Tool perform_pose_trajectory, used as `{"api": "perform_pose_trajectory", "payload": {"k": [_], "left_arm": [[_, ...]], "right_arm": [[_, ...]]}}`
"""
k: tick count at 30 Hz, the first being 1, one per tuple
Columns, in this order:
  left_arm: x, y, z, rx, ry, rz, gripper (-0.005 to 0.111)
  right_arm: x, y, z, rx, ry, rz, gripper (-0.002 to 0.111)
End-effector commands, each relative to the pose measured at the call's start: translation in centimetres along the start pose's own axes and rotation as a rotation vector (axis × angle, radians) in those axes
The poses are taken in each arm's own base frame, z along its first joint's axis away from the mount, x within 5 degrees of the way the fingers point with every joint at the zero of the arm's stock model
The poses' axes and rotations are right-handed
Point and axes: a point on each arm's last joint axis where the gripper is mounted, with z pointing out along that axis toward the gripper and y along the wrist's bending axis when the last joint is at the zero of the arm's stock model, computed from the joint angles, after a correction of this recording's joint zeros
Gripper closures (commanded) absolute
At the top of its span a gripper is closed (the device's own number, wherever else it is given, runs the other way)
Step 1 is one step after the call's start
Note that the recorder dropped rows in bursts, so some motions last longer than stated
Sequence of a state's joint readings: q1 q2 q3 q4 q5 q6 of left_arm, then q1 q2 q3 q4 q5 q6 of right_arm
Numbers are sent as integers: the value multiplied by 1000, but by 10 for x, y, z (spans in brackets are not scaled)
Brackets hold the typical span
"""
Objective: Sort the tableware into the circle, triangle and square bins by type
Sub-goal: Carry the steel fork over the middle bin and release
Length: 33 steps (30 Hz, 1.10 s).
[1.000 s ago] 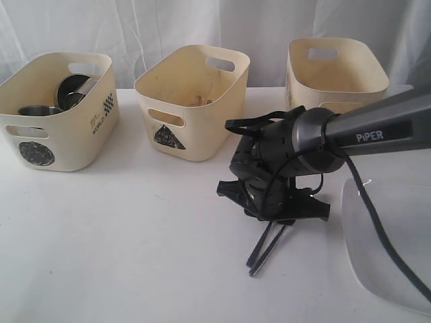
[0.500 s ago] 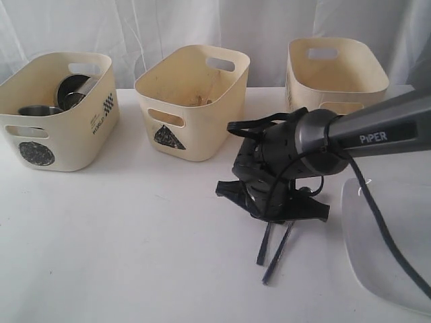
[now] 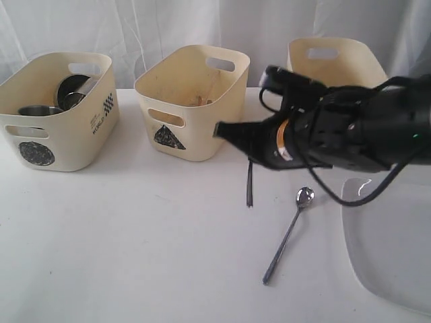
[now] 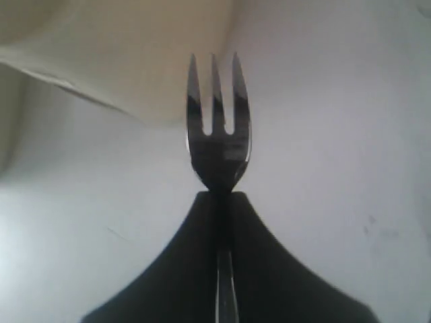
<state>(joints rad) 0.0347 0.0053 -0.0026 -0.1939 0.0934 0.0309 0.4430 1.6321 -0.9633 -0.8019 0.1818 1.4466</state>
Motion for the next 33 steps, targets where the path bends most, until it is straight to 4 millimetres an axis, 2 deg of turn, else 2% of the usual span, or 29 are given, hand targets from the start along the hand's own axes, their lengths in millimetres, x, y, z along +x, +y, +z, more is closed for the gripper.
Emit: {"api": "perform_pose_trajectory", "payload": {"k": [1, 3, 5, 9, 14, 16, 19, 25, 27, 30, 33], "left_arm": [[0, -1, 0, 9, -6, -13, 107], [0, -1, 0, 9, -6, -13, 107], [0, -1, 0, 9, -6, -13, 107], [0, -1, 0, 9, -6, -13, 107], [0, -1, 0, 9, -6, -13, 107], [0, -1, 0, 9, -6, -13, 107], [0, -1, 0, 9, -6, -13, 107], [0, -1, 0, 9, -6, -13, 107], [0, -1, 0, 9, -6, -13, 107], [0, -1, 0, 9, -6, -13, 107], [0, -1, 0, 9, -6, -13, 107]], "right_arm": [[-49, 3, -13, -154, -157, -4, 108], [-70, 6, -9, -172, -207, 14, 108], [-103, 17, 5, -201, -277, 30, 108], [-130, 35, 43, -237, -321, 47, 108], [-135, 47, 91, -251, -323, 40, 108], [-132, 50, 103, -253, -315, 37, 108], [-127, 53, 110, -294, -307, 25, 106], [-124, 58, 110, -306, -301, 27, 83], [-123, 59, 109, -301, -300, 26, 80], [-125, 63, 102, -292, -305, 25, 79], [-126, 60, 90, -210, -304, 17, 80]]}}
